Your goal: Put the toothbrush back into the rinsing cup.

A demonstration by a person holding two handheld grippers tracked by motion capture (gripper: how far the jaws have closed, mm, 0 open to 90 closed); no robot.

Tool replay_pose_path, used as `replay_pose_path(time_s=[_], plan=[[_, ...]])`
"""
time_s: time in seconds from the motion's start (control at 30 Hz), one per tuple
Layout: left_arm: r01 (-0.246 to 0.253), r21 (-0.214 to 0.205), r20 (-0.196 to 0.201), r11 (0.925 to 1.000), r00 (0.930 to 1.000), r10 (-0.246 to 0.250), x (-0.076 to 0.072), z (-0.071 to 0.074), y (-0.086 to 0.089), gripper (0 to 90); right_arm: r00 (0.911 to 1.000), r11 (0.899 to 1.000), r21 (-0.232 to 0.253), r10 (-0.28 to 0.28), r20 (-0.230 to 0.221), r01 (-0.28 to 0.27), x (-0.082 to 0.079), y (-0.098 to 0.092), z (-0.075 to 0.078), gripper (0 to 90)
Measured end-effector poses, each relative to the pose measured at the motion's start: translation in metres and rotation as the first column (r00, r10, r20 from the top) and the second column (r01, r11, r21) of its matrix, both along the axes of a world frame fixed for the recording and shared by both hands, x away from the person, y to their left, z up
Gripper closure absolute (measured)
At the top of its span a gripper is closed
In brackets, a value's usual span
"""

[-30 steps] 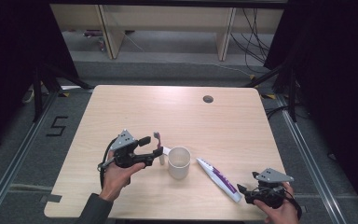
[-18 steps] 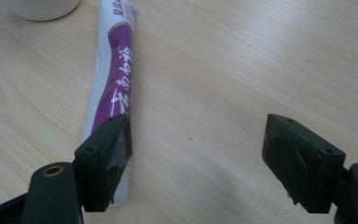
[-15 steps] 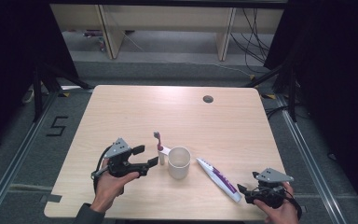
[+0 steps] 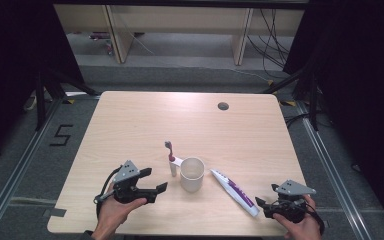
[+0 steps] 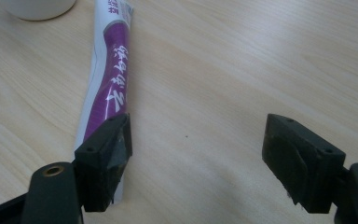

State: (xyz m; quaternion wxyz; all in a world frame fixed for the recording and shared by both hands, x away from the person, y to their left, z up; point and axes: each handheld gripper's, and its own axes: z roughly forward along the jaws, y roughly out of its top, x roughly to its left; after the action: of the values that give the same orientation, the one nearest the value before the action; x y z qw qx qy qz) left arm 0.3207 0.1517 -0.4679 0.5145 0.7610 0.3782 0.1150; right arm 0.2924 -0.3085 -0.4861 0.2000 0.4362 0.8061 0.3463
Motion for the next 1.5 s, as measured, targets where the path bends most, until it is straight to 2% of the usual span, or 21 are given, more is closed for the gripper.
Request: replay_pose_path(time_s=[0.1,0.23,0.3,0.37,0.43,0.47,0.5,0.53,0.6,0.77,0.8,0.93,0.97,1.1,1.17,1.27,1.33,1.37,1.4,1.5], plan=[[0.003,0.023,-0.006,0.9997,1.0,-0.003,-0.004,-0.003,0.0,19.4,0.9996,1.0,-0.013,0.025,0.013,-0.025,0.002,-0.002,-0.001,25.0],[0.0,0.029,-0.014,0.9996,0.9999,0.0,-0.008,-0.006,0.0,19.3,0.9997,1.0,-0.01,0.022,0.011,-0.022,0.001,-0.002,-0.001,25.0],[0.003,0.038,-0.026,0.9993,0.9997,-0.002,-0.01,-0.007,0.0,19.1,0.9994,0.999,-0.017,0.028,0.023,-0.027,0.002,-0.003,-0.001,25.0],[0.0,0.04,-0.032,0.9992,0.9995,0.001,-0.013,-0.009,0.001,19.1,0.9997,1.0,-0.011,0.023,0.009,-0.023,0.001,-0.002,-0.001,25.1],[0.001,0.045,-0.038,0.999,0.9993,0.001,-0.016,-0.01,0.002,19.0,0.9994,0.999,-0.024,0.026,0.021,-0.026,0.002,-0.004,0.0,25.1],[-0.007,0.059,-0.037,0.9983,0.9993,0.009,-0.017,-0.011,0.003,19.0,0.9996,1.0,0.008,0.007,-0.026,-0.007,0.0,-0.001,0.0,25.1],[-0.009,0.057,-0.043,0.9983,0.999,0.012,-0.019,-0.012,0.004,19.0,0.9996,1.0,-0.003,0.028,-0.009,-0.028,0.002,-0.003,-0.001,25.1],[0.0,0.066,-0.043,0.9978,0.9991,0.003,-0.019,-0.013,0.005,18.9,0.9993,0.999,-0.003,0.036,-0.01,-0.036,0.002,-0.003,-0.001,25.1],[-0.012,0.072,-0.046,0.9973,0.9988,0.015,-0.022,-0.016,0.007,18.9,0.9996,0.999,-0.02,0.025,0.015,-0.025,0.002,-0.004,-0.001,25.0],[-0.024,0.085,-0.057,0.9961,0.998,0.029,-0.029,-0.022,0.013,18.8,0.9993,0.999,-0.018,0.031,0.018,-0.031,0.002,-0.003,-0.001,25.0],[-0.028,0.072,-0.055,0.997,0.998,0.032,-0.03,-0.023,0.014,18.8,0.9993,0.999,-0.011,0.034,0.015,-0.034,0.002,-0.003,-0.002,25.0],[-0.037,0.09,-0.061,0.9952,0.9972,0.043,-0.035,-0.026,0.018,18.4,0.9992,0.999,-0.022,0.035,0.018,-0.034,0.002,-0.004,-0.002,25.0],[-0.036,0.085,-0.063,0.9957,0.9972,0.042,-0.037,-0.027,0.019,18.3,0.9997,1.0,-0.01,0.025,-0.005,-0.025,0.002,-0.003,-0.002,25.1],[-0.036,0.092,-0.07,0.9951,0.9966,0.043,-0.042,-0.031,0.021,18.1,0.9997,1.0,-0.009,0.025,-0.006,-0.025,0.002,-0.003,-0.001,25.0],[-0.034,0.117,-0.073,0.9926,0.9964,0.043,-0.044,-0.031,0.023,18.1,0.9997,1.0,-0.015,0.025,0.003,-0.025,0.002,-0.003,-0.001,25.0],[-0.04,0.116,-0.073,0.9924,0.9961,0.049,-0.048,-0.033,0.023,18.0,0.9996,1.0,-0.014,0.027,0.002,-0.027,0.003,-0.004,-0.002,25.0],[-0.015,0.141,-0.077,0.9899,0.9967,0.026,-0.049,-0.034,0.025,18.0,0.9994,0.999,-0.022,0.029,0.021,-0.029,0.003,-0.004,-0.002,25.0],[-0.03,0.12,-0.079,0.9924,0.9961,0.04,-0.05,-0.035,0.022,18.0,0.9997,1.0,-0.009,0.024,-0.005,-0.024,0.002,-0.003,-0.001,25.0],[-0.024,0.136,-0.085,0.9905,0.9957,0.035,-0.051,-0.035,0.022,18.0,0.9997,1.0,-0.008,0.026,-0.005,-0.026,0.002,-0.004,-0.001,25.0],[-0.011,0.149,-0.088,0.9887,0.9958,0.024,-0.052,-0.037,0.022,18.0,0.9996,1.0,-0.006,0.028,-0.004,-0.028,0.002,-0.004,-0.001,25.0]])
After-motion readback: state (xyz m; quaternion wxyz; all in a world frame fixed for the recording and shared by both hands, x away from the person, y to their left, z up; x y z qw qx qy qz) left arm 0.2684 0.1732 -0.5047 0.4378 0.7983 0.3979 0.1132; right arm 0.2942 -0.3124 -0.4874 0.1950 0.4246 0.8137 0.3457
